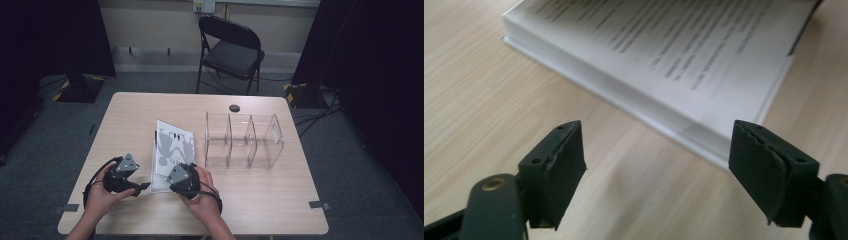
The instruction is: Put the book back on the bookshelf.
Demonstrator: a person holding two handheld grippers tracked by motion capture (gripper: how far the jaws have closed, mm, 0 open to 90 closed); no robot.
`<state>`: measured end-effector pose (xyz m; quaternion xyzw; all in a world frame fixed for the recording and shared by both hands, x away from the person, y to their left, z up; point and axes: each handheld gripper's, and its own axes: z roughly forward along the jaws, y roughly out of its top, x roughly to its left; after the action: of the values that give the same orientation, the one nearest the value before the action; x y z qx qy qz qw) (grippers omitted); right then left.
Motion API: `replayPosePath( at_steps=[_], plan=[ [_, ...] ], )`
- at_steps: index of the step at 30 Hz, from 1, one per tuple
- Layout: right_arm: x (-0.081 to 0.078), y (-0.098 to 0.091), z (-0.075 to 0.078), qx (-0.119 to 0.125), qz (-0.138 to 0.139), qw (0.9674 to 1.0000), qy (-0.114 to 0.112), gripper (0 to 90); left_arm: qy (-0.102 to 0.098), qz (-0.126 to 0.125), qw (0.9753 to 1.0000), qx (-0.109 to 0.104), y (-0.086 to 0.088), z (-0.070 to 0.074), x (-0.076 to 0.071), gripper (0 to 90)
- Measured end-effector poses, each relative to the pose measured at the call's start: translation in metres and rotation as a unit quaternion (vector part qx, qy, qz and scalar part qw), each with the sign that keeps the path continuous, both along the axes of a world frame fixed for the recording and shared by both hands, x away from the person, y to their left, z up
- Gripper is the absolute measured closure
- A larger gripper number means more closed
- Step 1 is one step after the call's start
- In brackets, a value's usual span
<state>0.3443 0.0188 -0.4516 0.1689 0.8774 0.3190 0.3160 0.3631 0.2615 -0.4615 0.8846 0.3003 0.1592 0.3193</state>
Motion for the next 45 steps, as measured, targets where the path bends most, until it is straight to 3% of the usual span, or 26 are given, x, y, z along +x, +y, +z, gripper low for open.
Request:
replayPosePath(
  at_steps=[3,11,18,27,34,45],
  plan=[
    [0.003,-0.002,0.009,0.005,-0.007,0.9999,0.013,52.8,-0.004,-0.003,0.9999,0.011,0.004,-0.004,0.002,22.7],
    [0.008,-0.013,0.033,0.011,-0.030,0.9993,0.019,59.5,0.010,-0.017,0.9986,0.049,0.001,-0.019,0.005,17.9],
    [0.008,-0.017,0.050,0.013,-0.043,0.9986,0.026,62.1,0.010,-0.029,0.9989,0.037,-0.008,-0.021,0.004,17.6],
    [0.005,-0.015,0.071,0.002,-0.035,0.9985,0.042,63.0,-0.008,-0.049,0.9973,0.053,-0.023,-0.019,0.000,18.7],
    [0.008,-0.014,0.075,-0.001,-0.032,0.9980,0.054,62.7,-0.033,-0.065,0.9966,0.038,-0.032,-0.008,0.000,20.4],
    [0.011,-0.013,0.079,-0.001,-0.033,0.9976,0.060,62.3,-0.045,-0.065,0.9958,0.046,-0.038,-0.006,0.005,20.6]
  ],
)
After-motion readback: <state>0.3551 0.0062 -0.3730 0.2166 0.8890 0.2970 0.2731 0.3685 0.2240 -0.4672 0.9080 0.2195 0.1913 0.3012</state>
